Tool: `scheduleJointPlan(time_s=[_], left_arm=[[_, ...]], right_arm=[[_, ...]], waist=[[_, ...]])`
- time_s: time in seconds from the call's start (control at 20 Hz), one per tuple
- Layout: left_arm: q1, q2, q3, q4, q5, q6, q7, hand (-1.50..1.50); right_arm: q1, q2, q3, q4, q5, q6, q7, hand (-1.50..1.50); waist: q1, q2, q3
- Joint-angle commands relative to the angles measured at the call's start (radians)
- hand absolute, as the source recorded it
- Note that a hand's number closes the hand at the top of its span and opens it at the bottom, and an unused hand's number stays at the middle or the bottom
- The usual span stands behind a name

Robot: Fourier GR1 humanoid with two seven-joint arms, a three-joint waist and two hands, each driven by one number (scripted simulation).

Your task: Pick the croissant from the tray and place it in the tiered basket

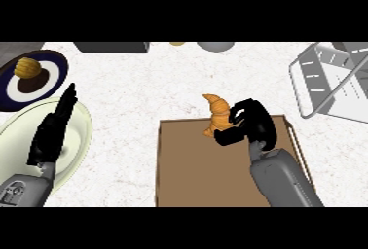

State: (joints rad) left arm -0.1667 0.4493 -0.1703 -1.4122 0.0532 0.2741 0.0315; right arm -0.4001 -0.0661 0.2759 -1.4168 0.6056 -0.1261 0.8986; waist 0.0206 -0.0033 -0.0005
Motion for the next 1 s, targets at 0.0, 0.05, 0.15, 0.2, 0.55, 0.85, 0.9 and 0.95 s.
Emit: scheduleJointPlan(time_s=[0.0,0.05,0.15,0.2,0.55,0.85,0.9,0.95], left_arm=[[0.002,0.013,0.031,0.038,0.015,-0.023,-0.031,0.0],[-0.018,0.014,0.031,0.029,0.01,-0.021,-0.01,0.0],[0.013,0.009,0.013,-0.027,-0.015,0.004,0.023,0.0],[0.004,0.006,0.024,-0.018,0.0,-0.01,0.021,0.0],[0.035,-0.027,0.019,-0.038,-0.023,0.004,0.023,0.0],[0.009,-0.051,0.016,-0.01,-0.063,0.016,0.027,0.0],[-0.052,-0.013,0.052,-0.008,-0.031,-0.05,0.063,0.0],[-0.023,-0.028,0.058,0.022,-0.038,-0.043,0.023,0.0]], right_arm=[[-0.026,-0.077,0.018,-0.093,-0.094,0.099,-0.241,1.5],[-0.037,-0.116,-0.04,-0.185,-0.142,0.136,-0.214,1.5],[-0.052,-0.128,-0.104,-0.251,-0.147,0.092,-0.212,1.5],[-0.07,-0.153,-0.132,-0.257,-0.108,0.059,-0.21,1.5],[-0.139,-0.338,-0.375,-0.367,-0.197,0.122,-0.227,1.5],[-0.201,-0.539,-0.495,-0.269,-0.201,0.247,-0.256,1.5],[-0.232,-0.502,-0.466,-0.174,-0.144,0.191,-0.294,1.5],[-0.228,-0.554,-0.501,-0.26,-0.215,0.287,-0.248,1.5]], waist=[[-0.019,0.004,0.001],[-0.035,-0.001,0.001],[-0.026,-0.003,0.001],[-0.027,-0.001,0.001],[-0.026,0.0,0.001],[-0.027,0.003,0.001],[-0.018,0.005,0.0],[-0.024,0.003,0.0]])
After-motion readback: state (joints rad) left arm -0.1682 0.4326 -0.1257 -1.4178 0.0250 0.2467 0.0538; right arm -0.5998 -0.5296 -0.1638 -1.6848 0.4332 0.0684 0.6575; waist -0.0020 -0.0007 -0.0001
